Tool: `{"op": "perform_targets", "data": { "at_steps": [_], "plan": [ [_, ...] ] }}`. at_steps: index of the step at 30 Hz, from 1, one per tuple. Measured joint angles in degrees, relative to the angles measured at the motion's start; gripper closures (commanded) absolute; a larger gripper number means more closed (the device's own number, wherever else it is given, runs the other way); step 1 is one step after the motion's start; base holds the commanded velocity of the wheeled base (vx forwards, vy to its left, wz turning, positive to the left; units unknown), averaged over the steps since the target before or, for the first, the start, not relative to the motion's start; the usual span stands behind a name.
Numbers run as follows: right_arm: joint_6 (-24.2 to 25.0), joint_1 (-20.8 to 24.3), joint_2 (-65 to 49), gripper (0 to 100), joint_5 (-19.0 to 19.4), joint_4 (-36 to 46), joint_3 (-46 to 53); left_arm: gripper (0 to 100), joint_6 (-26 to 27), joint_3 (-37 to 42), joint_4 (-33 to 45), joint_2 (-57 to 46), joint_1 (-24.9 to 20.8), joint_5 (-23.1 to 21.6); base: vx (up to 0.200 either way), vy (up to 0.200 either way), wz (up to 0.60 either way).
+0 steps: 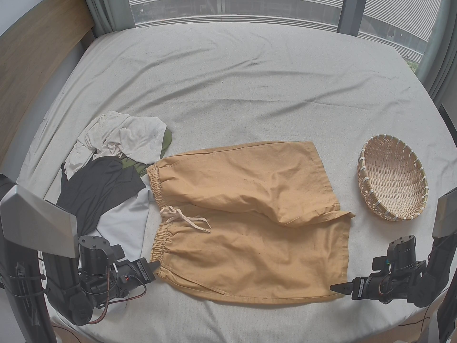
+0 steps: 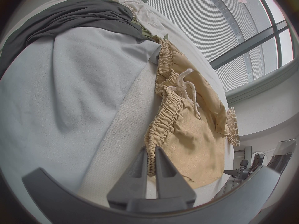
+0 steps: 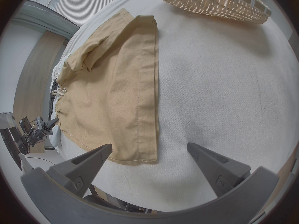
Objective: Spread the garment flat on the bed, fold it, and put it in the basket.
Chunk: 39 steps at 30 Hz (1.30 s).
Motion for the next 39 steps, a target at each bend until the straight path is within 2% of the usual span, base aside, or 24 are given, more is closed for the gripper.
{"op": "perform_targets", "data": {
  "at_steps": [15,20,28,33,39],
  "plan": [
    [0.6,0.7,6.7,100,-0.2,-7.7,0.0,100,0.0,0.0,0.0,-0.4,-0.3,0.0,0.0,0.0,0.0],
    [1.1,1.0,4.5,100,-0.3,-4.5,0.0,100,-0.4,0.5,0.0,-2.2,-0.3,-1.4,0.0,0.0,0.0],
    [0.0,2.3,-5.0,100,-0.2,8.4,0.0,100,0.2,5.0,1.3,-7.3,0.2,-7.4,0.0,0.0,0.0],
    [-0.9,2.9,-7.3,100,-0.3,8.7,0.0,100,1.7,5.8,2.9,-8.6,0.8,-8.0,0.0,0.0,0.0],
    [-1.2,3.0,-4.6,100,-0.3,6.6,0.0,100,2.7,5.9,2.6,-8.2,1.0,-8.0,0.0,0.0,0.0]
  ]
}}
